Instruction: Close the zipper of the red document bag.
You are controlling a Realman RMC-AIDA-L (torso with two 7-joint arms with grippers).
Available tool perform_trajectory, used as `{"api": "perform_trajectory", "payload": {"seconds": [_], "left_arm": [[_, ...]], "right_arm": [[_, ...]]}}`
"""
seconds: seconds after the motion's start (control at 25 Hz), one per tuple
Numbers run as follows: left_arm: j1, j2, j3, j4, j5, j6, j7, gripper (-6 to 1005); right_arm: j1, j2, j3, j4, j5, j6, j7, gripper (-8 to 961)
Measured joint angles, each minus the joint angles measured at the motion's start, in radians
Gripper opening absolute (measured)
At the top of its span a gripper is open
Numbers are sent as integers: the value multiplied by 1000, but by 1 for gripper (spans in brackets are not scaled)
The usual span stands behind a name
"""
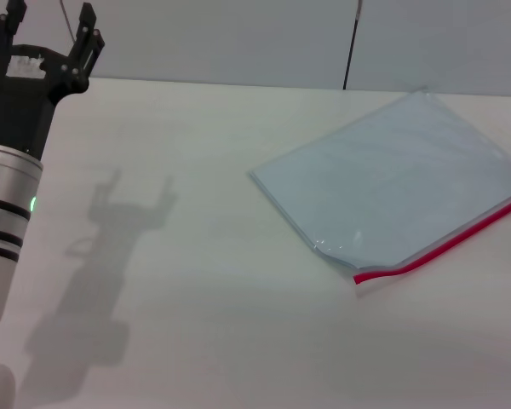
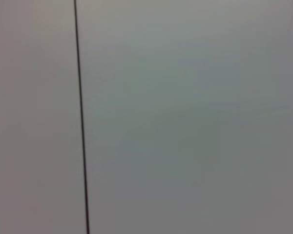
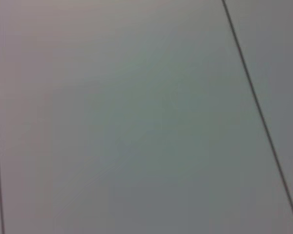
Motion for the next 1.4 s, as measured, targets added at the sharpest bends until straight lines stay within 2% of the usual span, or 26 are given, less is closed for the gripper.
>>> {"api": "perform_trajectory", "payload": {"seconds": [1.4], "left_arm": [[-4, -2, 12, -6, -4, 1, 3, 832]], "right_arm": [[30, 0, -6, 14, -5, -12, -2, 886]]}}
